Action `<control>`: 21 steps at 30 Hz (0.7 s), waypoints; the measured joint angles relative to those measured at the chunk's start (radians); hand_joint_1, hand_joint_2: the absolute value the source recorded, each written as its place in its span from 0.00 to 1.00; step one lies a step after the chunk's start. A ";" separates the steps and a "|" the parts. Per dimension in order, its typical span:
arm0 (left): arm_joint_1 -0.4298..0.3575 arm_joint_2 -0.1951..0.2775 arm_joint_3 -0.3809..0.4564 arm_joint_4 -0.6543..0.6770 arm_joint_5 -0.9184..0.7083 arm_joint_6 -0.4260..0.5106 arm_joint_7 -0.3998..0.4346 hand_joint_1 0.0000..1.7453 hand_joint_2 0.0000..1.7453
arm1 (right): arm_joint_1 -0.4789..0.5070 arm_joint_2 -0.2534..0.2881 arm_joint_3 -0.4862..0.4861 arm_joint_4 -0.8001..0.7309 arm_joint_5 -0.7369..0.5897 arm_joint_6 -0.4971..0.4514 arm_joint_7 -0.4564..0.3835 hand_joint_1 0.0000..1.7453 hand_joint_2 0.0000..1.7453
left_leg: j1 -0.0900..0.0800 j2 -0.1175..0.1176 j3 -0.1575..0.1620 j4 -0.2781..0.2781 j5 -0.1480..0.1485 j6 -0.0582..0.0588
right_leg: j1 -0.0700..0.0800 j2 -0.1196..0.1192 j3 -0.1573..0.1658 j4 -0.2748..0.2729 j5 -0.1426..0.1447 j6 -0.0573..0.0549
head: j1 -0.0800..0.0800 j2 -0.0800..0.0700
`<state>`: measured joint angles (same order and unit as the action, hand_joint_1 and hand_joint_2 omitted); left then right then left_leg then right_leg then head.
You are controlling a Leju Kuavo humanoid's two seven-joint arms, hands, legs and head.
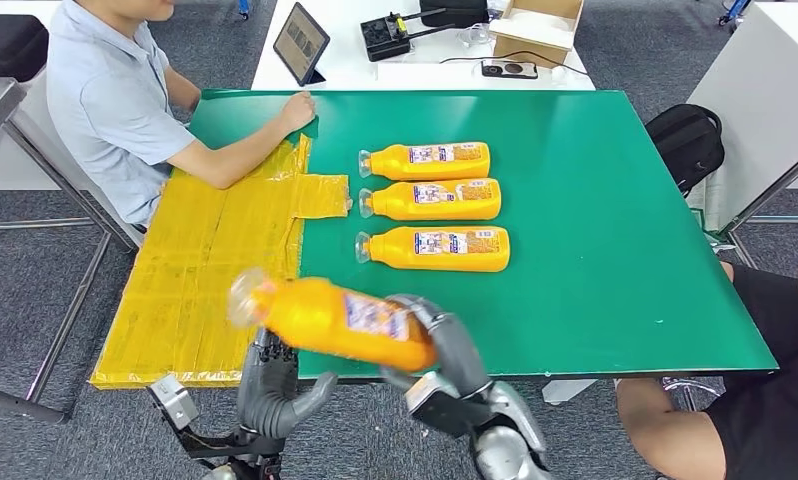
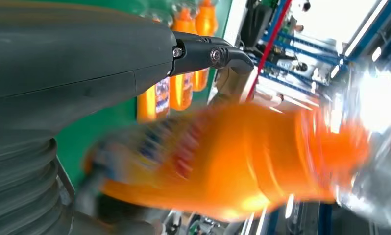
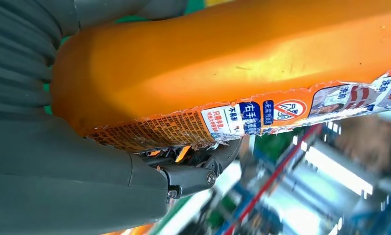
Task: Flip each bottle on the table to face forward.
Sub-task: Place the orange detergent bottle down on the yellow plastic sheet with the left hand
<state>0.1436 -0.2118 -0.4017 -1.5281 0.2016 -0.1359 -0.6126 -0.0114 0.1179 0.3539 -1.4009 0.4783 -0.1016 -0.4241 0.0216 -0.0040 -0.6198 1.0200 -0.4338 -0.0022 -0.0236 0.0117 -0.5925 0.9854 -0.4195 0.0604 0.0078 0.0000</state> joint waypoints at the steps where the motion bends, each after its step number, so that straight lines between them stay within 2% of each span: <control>1: -0.003 0.001 -0.006 0.000 -0.002 -0.004 0.000 0.00 1.00 | -0.003 0.006 0.013 0.015 0.005 -0.001 -0.002 1.00 1.00 | 0.000 0.000 0.000 0.000 0.000 0.000 | 0.000 0.000 0.000 0.000 0.000 0.000 | 0.000 0.000; 7: -0.006 0.001 -0.011 0.000 -0.003 -0.007 0.000 0.00 1.00 | -0.006 0.013 0.025 0.031 0.010 -0.004 -0.004 1.00 1.00 | 0.000 0.000 0.000 0.000 0.000 0.000 | 0.000 0.000 0.000 0.000 0.000 0.000 | 0.000 0.000; 10: -0.015 0.002 -0.021 0.000 -0.001 -0.011 0.004 0.00 1.00 | -0.024 0.034 0.053 0.080 0.022 -0.023 -0.015 1.00 1.00 | 0.000 0.000 0.000 0.000 0.000 0.000 | 0.000 0.000 0.000 0.000 0.000 0.000 | 0.000 0.000; 13: -0.038 0.002 -0.022 0.003 0.018 -0.029 0.050 0.00 1.00 | -0.066 0.069 0.103 0.167 0.034 -0.055 -0.034 0.98 1.00 | 0.000 0.000 0.000 0.000 0.000 0.000 | 0.000 0.000 0.000 0.000 0.000 0.000 | 0.000 0.000; 17: -0.046 0.010 -0.019 0.016 0.065 -0.083 0.089 0.00 1.00 | -0.084 0.075 0.137 0.211 0.041 -0.082 -0.047 0.95 1.00 | 0.000 -0.001 -0.001 0.000 0.000 0.000 | 0.000 0.000 0.000 0.000 0.000 0.000 | 0.000 0.000; 18: -0.046 0.011 -0.019 0.018 0.067 -0.086 0.091 0.06 1.00 | -0.084 0.074 0.139 0.214 0.042 -0.083 -0.046 0.95 1.00 | 0.000 0.000 -0.001 0.000 0.000 0.000 | 0.000 0.000 -0.001 0.000 0.000 0.000 | 0.000 0.000; 21: -0.046 0.015 -0.020 0.023 0.070 -0.091 0.094 0.80 1.00 | -0.084 0.074 0.144 0.221 0.044 -0.086 -0.041 0.97 1.00 | 0.000 0.000 -0.001 0.000 0.000 0.000 | 0.000 0.000 -0.001 0.000 0.000 0.000 | 0.000 0.000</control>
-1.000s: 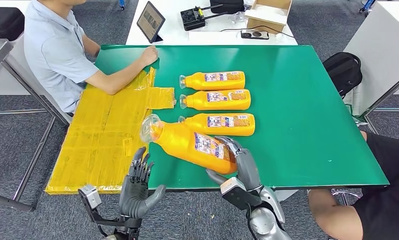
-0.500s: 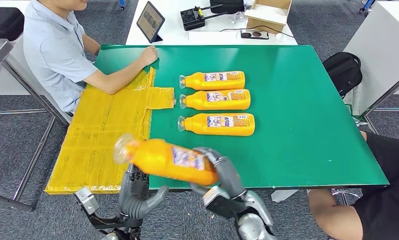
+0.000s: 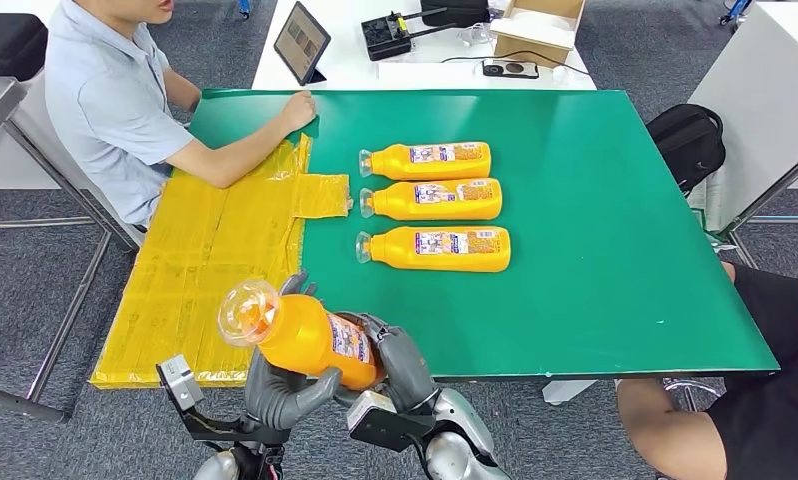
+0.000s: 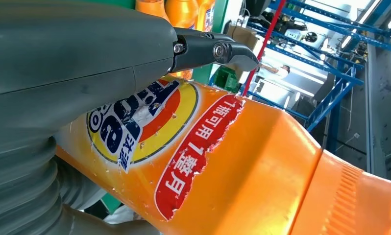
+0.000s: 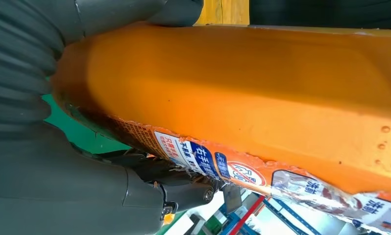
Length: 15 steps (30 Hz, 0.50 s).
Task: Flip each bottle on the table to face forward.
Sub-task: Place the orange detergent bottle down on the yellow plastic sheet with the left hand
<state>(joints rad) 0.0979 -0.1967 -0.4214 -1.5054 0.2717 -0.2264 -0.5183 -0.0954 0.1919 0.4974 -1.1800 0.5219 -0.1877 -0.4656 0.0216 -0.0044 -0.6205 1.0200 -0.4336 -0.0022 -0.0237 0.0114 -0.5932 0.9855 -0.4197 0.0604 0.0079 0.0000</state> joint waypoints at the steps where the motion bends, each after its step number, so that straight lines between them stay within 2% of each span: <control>1: 0.000 0.001 0.000 0.002 0.001 0.000 0.001 0.99 1.00 | 0.000 0.000 0.001 0.002 0.002 -0.002 0.005 0.96 1.00 | 0.000 0.000 0.000 0.000 0.000 0.000 | 0.000 0.000 0.000 0.000 0.000 0.000 | 0.000 0.000; 5: 0.002 0.007 0.002 0.005 -0.016 0.011 0.003 1.00 1.00 | 0.000 0.000 0.008 0.014 0.004 -0.001 0.020 0.87 1.00 | 0.000 0.000 0.000 0.000 0.000 0.000 | 0.000 0.000 0.000 0.000 0.000 0.000 | 0.000 0.000; 10: 0.006 0.011 0.007 0.005 -0.043 0.025 0.003 1.00 1.00 | -0.001 0.000 0.014 0.029 0.002 0.002 0.022 0.84 1.00 | 0.000 0.000 0.000 0.000 0.000 0.000 | 0.000 0.000 0.000 0.000 0.000 0.000 | 0.000 0.000; 12: 0.007 0.011 0.010 0.005 -0.053 0.028 0.003 1.00 1.00 | -0.002 0.000 0.016 0.032 0.000 0.004 0.023 0.65 1.00 | 0.000 0.000 0.000 0.000 0.000 0.000 | 0.000 0.000 0.000 0.000 0.000 0.000 | 0.000 0.000; 14: 0.007 0.011 0.011 0.005 -0.064 0.031 0.003 1.00 1.00 | -0.002 0.000 0.018 0.033 -0.004 0.009 0.026 0.23 1.00 | 0.000 0.000 0.000 0.000 0.000 0.000 | 0.000 0.000 0.000 0.000 0.000 0.000 | 0.000 0.000; 15: 0.008 0.011 0.011 0.005 -0.068 0.033 0.002 1.00 1.00 | -0.002 0.000 0.020 0.034 -0.006 0.012 0.028 0.10 1.00 | 0.000 0.000 0.000 0.000 0.000 0.000 | 0.000 0.000 0.000 0.000 0.000 0.000 | 0.000 0.000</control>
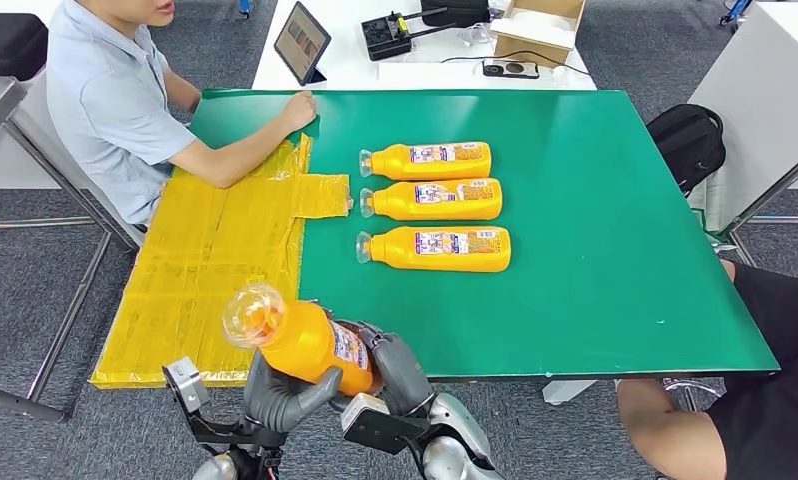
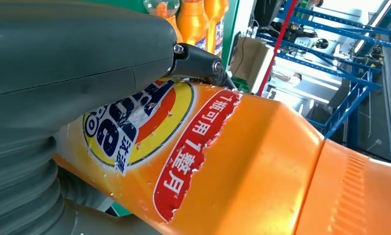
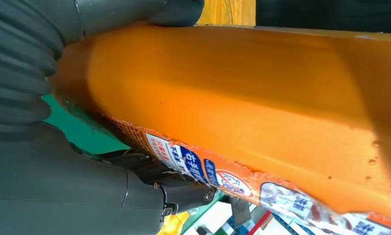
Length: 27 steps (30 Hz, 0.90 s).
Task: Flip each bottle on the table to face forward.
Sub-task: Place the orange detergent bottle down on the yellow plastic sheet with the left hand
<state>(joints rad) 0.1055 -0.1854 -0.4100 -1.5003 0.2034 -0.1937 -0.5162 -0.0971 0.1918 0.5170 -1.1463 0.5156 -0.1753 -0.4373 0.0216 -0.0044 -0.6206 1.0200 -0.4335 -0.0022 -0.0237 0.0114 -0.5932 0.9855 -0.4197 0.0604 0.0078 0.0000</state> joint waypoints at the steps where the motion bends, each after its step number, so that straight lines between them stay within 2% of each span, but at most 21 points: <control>1: 0.000 0.000 0.000 0.000 -0.003 0.002 -0.001 1.00 1.00 | 0.000 0.000 0.002 0.000 -0.002 0.004 0.002 0.00 1.00 | 0.000 0.000 0.000 0.000 0.000 0.000 | 0.000 0.000 0.000 0.000 0.000 0.000 | 0.000 0.000; 5: 0.000 0.000 0.002 0.000 -0.005 0.004 -0.001 1.00 1.00 | 0.000 0.001 0.007 0.000 -0.012 0.011 0.007 0.00 0.00 | 0.000 0.000 0.000 0.000 0.000 0.000 | 0.000 0.000 0.000 0.000 0.000 0.000 | 0.000 0.000; 9: 0.009 -0.001 0.010 -0.006 -0.004 0.012 0.001 1.00 1.00 | 0.008 0.003 0.007 -0.009 -0.021 -0.023 -0.014 0.00 0.00 | 0.000 0.000 0.000 0.000 0.000 0.000 | 0.000 0.000 0.000 0.000 0.000 0.000 | 0.000 0.000; 14: 0.012 -0.006 0.048 -0.021 -0.053 0.070 0.029 1.00 1.00 | 0.036 0.000 0.011 -0.059 -0.003 -0.134 -0.120 0.00 0.00 | 0.000 0.000 0.000 0.000 0.000 0.000 | 0.000 0.000 0.000 0.000 0.000 0.000 | 0.000 0.000; 20: -0.025 -0.017 0.138 -0.023 -0.209 0.229 0.058 1.00 1.00 | 0.082 -0.017 0.024 -0.152 0.025 -0.279 -0.220 0.00 0.00 | 0.000 0.000 0.000 0.000 0.000 0.000 | 0.000 0.000 -0.001 0.000 0.000 0.000 | 0.000 0.000; 23: -0.065 -0.016 0.179 -0.021 -0.308 0.326 0.051 1.00 1.00 | 0.099 -0.024 0.025 -0.200 0.025 -0.361 -0.227 0.00 0.00 | 0.000 0.000 0.000 0.000 0.000 0.000 | 0.000 0.000 0.000 0.000 0.000 0.000 | 0.000 0.000; 27: -0.107 -0.016 0.216 -0.016 -0.370 0.384 0.049 1.00 1.00 | 0.108 -0.032 0.027 -0.243 0.018 -0.404 -0.227 0.00 0.00 | 0.000 0.000 0.000 0.000 0.000 0.000 | 0.000 0.000 0.000 0.000 0.000 0.000 | 0.000 0.000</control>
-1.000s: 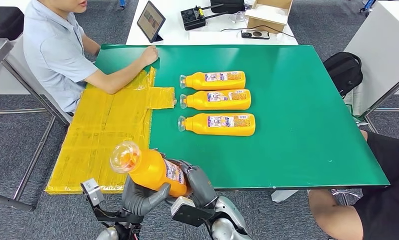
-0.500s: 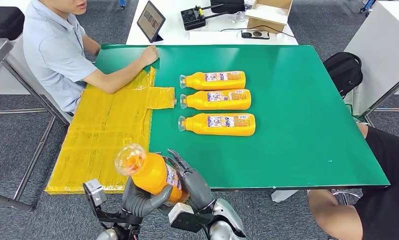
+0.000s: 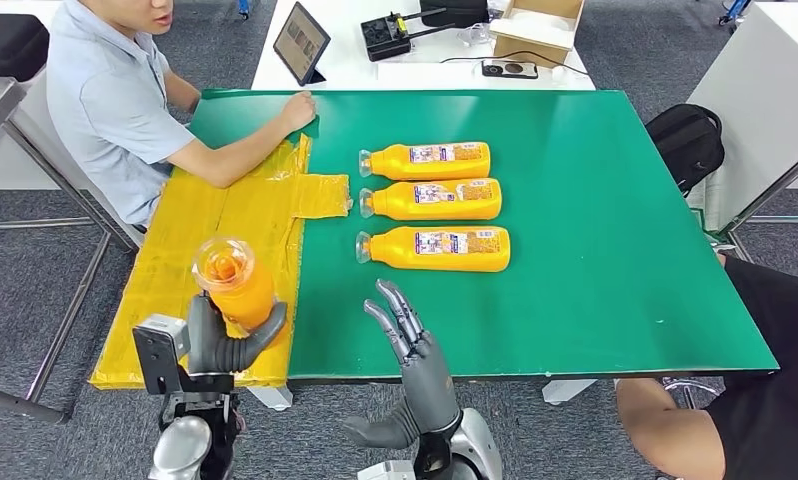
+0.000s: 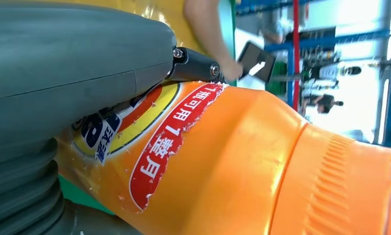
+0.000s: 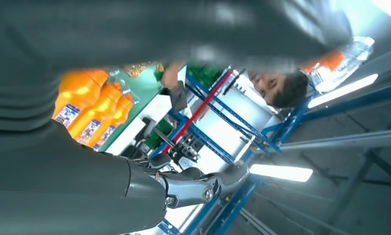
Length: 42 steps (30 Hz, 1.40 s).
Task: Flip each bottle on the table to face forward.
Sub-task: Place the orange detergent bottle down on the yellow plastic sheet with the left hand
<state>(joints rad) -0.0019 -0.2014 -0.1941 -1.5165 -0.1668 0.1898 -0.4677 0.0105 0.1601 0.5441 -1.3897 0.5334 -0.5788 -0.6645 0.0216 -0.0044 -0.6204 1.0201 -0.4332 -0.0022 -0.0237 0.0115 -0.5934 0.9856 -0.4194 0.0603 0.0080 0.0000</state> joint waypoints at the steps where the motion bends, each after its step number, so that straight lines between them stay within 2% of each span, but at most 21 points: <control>1: -0.006 0.000 0.005 0.002 -0.017 0.016 0.000 1.00 1.00 | 0.002 -0.001 0.001 -0.006 -0.006 -0.009 0.000 0.00 0.00 | 0.000 0.000 0.000 0.000 0.000 0.000 | 0.000 0.000 0.000 0.000 0.000 0.000 | 0.000 0.000; 5: -0.050 0.007 0.025 0.025 -0.144 0.090 0.022 1.00 1.00 | 0.004 -0.007 0.004 -0.027 -0.055 -0.066 0.000 0.00 0.00 | 0.000 0.000 0.000 0.000 0.000 0.000 | 0.000 0.000 0.000 0.000 0.000 0.000 | 0.000 0.000; 8: -0.101 0.026 0.029 0.065 -0.336 0.118 0.078 1.00 1.00 | 0.001 -0.013 0.009 -0.036 -0.078 -0.077 0.000 0.00 0.00 | 0.000 0.000 0.000 0.000 0.000 0.000 | 0.000 0.000 0.000 0.000 0.000 0.000 | 0.000 0.000; 12: -0.198 0.071 0.002 0.180 -0.672 0.093 0.186 1.00 1.00 | -0.006 -0.015 0.019 -0.042 -0.077 -0.047 0.000 0.00 0.00 | 0.000 0.000 0.000 0.000 0.001 -0.001 | 0.000 0.000 0.000 0.000 0.000 0.000 | 0.000 0.000; 15: -0.272 0.099 -0.024 0.279 -0.814 0.077 0.233 1.00 1.00 | -0.007 -0.012 0.020 -0.045 -0.067 -0.017 0.000 0.00 0.00 | 0.000 0.000 0.000 0.000 0.002 -0.001 | 0.000 0.000 0.000 0.000 0.001 0.000 | 0.000 0.000; 28: -0.564 0.117 -0.060 0.692 -0.939 -0.032 0.403 1.00 1.00 | -0.013 0.007 0.018 -0.042 -0.086 0.066 0.000 0.00 0.00 | 0.000 0.000 0.000 0.000 0.002 -0.001 | 0.000 0.000 0.000 0.001 0.001 0.000 | 0.000 0.000; 33: -0.644 0.117 -0.058 0.847 -0.943 -0.050 0.437 0.98 1.00 | -0.018 0.012 0.016 -0.029 -0.099 0.089 0.000 0.00 0.00 | 0.000 0.000 0.000 0.000 0.002 -0.001 | 0.000 0.000 0.000 0.001 0.001 0.000 | 0.000 0.000; 34: -0.653 0.117 -0.057 0.868 -0.943 -0.050 0.438 0.94 1.00 | -0.018 0.013 0.016 -0.026 -0.100 0.090 0.000 0.00 0.00 | 0.000 0.000 -0.001 0.000 0.002 -0.001 | 0.000 0.000 0.000 0.001 0.001 0.000 | 0.000 0.000; 36: -0.666 0.117 -0.056 0.900 -0.943 -0.051 0.438 0.64 1.00 | -0.018 0.016 0.014 -0.021 -0.101 0.091 0.000 0.00 0.00 | 0.000 0.000 -0.001 0.000 0.002 -0.001 | 0.000 0.000 0.000 0.001 0.001 0.000 | 0.000 0.000; 38: -0.678 0.117 -0.056 0.926 -0.945 -0.057 0.439 0.27 1.00 | -0.019 0.017 0.012 -0.016 -0.103 0.091 0.000 0.00 0.00 | 0.000 0.000 -0.001 0.000 0.002 -0.001 | 0.000 0.000 0.000 0.001 0.001 0.000 | 0.000 0.000; 40: -0.688 0.117 -0.056 0.948 -0.953 -0.076 0.444 0.15 1.00 | -0.019 0.019 0.010 -0.012 -0.108 0.094 0.000 0.00 0.00 | 0.000 0.000 -0.001 0.000 0.002 -0.001 | 0.000 0.000 0.000 0.001 0.001 0.000 | 0.000 0.000; 42: -0.694 0.117 -0.056 0.969 -0.964 -0.104 0.447 0.14 1.00 | -0.019 0.019 0.008 -0.007 -0.113 0.099 0.000 0.00 0.00 | 0.000 0.000 -0.001 0.000 0.002 -0.001 | 0.000 0.000 0.000 0.001 0.001 0.000 | 0.000 0.000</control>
<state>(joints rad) -0.6956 -0.0839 -0.2506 -0.5470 -1.1303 0.0862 -0.0208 -0.0090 0.1789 0.5523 -1.3963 0.4201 -0.4800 -0.6645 0.0217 -0.0046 -0.6212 1.0201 -0.4308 -0.0030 -0.0236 0.0113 -0.5937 0.9866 -0.4186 0.0603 0.0083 0.0000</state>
